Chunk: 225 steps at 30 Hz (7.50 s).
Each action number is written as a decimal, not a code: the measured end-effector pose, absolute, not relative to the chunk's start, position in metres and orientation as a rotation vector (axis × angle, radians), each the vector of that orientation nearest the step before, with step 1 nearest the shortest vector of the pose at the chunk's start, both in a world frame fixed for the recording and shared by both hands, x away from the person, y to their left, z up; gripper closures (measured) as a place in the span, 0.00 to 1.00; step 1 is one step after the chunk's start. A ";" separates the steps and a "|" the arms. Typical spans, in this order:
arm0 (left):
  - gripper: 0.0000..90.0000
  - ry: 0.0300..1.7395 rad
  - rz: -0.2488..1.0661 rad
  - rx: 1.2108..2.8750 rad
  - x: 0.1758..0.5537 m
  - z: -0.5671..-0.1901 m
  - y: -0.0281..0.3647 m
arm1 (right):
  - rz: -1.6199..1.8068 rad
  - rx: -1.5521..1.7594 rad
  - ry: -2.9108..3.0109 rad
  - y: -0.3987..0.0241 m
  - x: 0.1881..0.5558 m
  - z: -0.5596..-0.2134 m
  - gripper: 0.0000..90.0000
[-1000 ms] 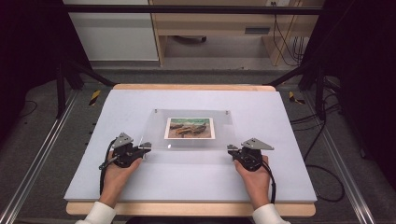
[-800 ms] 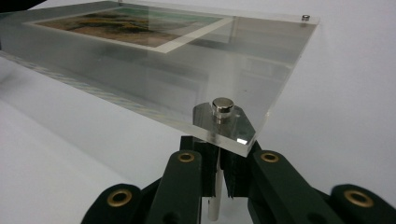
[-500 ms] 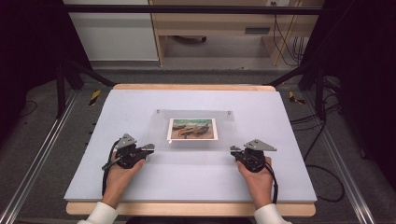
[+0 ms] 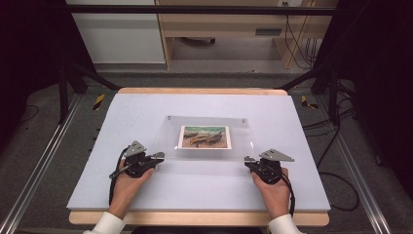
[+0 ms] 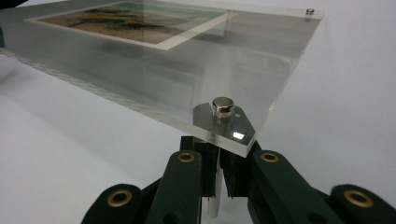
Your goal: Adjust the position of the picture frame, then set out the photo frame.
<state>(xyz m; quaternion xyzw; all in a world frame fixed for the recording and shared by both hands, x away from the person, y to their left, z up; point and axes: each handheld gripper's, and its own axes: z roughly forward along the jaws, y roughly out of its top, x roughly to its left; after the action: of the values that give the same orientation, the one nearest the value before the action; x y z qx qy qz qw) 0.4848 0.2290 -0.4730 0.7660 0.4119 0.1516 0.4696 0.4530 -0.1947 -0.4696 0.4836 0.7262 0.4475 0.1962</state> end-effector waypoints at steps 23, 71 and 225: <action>0.93 1.005 0.381 1.931 0.484 -0.474 0.226 | 1.215 1.385 2.079 -0.197 0.451 -0.474 0.94; 0.07 0.961 0.364 1.878 0.487 -0.420 0.229 | 1.293 1.306 1.964 -0.213 0.445 -0.421 0.16; 0.26 1.172 0.172 1.725 0.486 -0.460 0.220 | 1.447 1.586 2.133 -0.203 0.471 -0.456 0.24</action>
<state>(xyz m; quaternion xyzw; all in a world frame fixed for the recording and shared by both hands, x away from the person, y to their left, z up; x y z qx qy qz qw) 0.4856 0.2199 -0.4599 0.7134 0.4850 0.0712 0.5007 0.4708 -0.2028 -0.4556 0.5231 0.7036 0.4775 0.0576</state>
